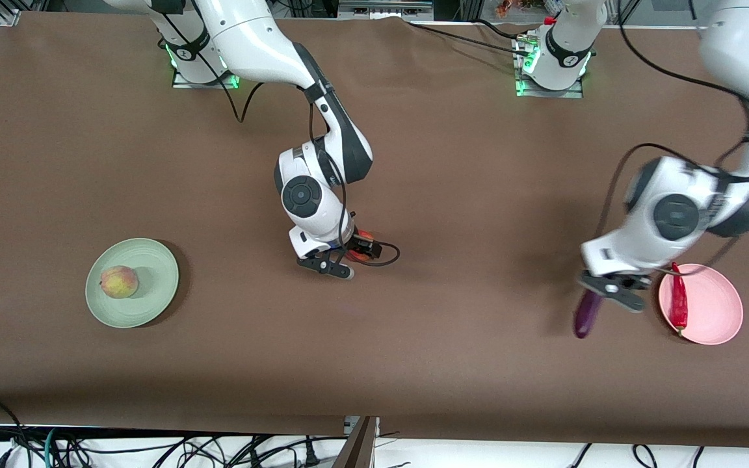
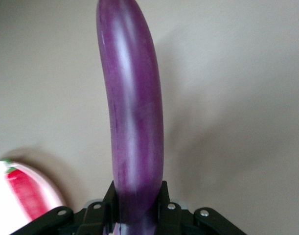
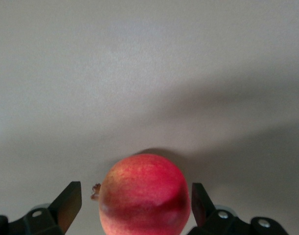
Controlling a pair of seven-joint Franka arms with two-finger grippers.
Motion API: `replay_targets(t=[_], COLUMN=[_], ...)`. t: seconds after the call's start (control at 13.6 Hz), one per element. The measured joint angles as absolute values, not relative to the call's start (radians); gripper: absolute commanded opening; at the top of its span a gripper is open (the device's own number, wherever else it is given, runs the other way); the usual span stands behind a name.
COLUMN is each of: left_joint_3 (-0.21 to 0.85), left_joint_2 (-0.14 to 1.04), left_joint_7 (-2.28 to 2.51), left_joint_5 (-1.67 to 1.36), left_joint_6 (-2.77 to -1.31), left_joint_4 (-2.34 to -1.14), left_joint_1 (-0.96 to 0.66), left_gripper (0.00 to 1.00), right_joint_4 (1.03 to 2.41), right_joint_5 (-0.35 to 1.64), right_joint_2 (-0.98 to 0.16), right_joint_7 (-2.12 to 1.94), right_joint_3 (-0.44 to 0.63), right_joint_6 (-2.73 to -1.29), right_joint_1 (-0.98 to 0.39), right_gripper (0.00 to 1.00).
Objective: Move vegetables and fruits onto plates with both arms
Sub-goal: 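Grasp the eggplant with the left gripper while the right gripper grasps the pomegranate, then lower the eggplant onto the pink plate while the right gripper carries the pomegranate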
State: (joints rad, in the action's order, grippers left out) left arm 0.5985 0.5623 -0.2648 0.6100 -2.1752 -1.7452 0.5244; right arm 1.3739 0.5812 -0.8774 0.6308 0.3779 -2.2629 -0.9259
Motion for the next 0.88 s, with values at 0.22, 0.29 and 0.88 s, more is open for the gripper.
replay_targets(t=[0.22,0.29,0.88], left_joint_3=[0.534,0.489,0.293], left_joint_2=[0.572,0.581,0.765], left_joint_7=[-0.462,-0.499,-0.580], left_joint_5=[0.610,0.610,0.610], left_joint_6=[-2.175,-2.176,-2.419], left_joint_4=[-1.675,-1.647,-1.545], left_joint_1=[0.614,0.617,0.619], left_gripper=[0.00,0.00,0.22], right_joint_4=[1.374,1.374,1.372], right_joint_5=[0.580,0.580,0.579], right_joint_2=[-0.891,-0.897,-0.902], right_joint_7=[0.631,0.631,0.558], right_joint_3=[0.376,0.376,0.392], right_joint_6=[-2.263,-2.263,-2.267], right_joint_1=[-0.942,-0.946,-0.946], right_gripper=[0.99,0.88,0.18])
